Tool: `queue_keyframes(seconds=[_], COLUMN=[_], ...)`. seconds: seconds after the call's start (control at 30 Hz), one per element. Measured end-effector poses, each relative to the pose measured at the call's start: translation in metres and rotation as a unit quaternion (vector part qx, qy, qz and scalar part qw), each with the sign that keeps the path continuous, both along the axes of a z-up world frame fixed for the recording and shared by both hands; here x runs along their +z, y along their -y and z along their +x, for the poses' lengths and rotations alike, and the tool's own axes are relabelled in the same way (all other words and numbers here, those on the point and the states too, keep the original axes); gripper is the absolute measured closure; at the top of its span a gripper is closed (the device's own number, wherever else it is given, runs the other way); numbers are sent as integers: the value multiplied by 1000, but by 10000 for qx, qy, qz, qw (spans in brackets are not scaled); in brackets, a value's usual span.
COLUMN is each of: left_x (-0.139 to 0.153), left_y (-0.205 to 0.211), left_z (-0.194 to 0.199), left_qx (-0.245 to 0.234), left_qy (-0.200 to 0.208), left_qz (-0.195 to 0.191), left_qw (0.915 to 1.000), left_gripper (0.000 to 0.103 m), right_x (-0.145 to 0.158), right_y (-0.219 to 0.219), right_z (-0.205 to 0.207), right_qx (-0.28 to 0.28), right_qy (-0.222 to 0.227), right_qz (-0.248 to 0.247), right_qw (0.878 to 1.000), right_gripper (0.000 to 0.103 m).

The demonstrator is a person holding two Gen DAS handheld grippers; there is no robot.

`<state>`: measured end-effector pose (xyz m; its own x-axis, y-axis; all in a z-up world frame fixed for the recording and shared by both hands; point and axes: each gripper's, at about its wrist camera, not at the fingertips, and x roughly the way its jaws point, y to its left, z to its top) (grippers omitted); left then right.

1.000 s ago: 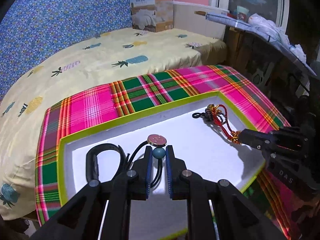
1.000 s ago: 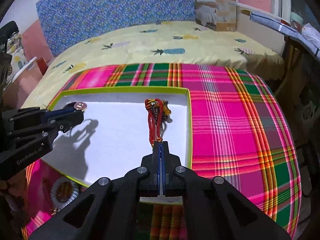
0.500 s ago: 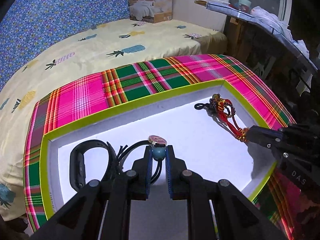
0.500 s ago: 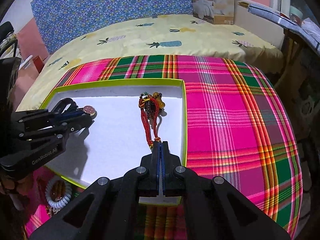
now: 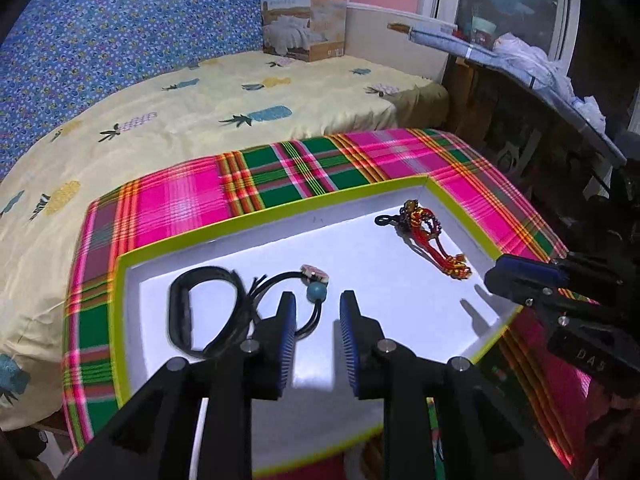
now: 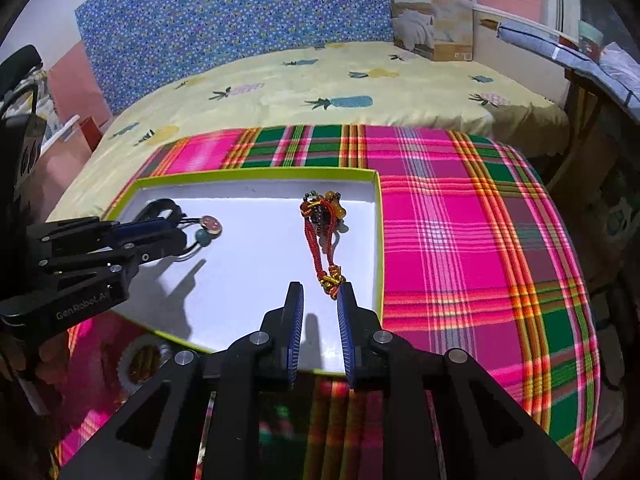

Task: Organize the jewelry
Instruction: 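Lower both held items into the tray, open both tools, and withdraw, then grasp the white coiled hair tie with the left tool while the right grasps the grey loop hair tie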

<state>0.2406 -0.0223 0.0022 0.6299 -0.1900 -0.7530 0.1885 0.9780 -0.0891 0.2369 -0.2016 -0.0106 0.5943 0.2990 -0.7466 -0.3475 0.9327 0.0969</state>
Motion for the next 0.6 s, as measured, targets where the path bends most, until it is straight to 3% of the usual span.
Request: queue_keyframes(seconds=[0.3,0.6], left_x=[19,22], left_y=[-17,-19], left_z=[-64,-133], left_qx=[404,547], left_qy=[270,322], left_qz=[22,-56], left_qw=[9988,9980], left_gripper=[79,79], right_x=[23,28], right_y=[13,19], right_z=[-59,-124], right_qx=[-45,59], right_qy=[341,413], right_qz=[226,348], right_qw=[9992,9985], right_gripper=[85,85])
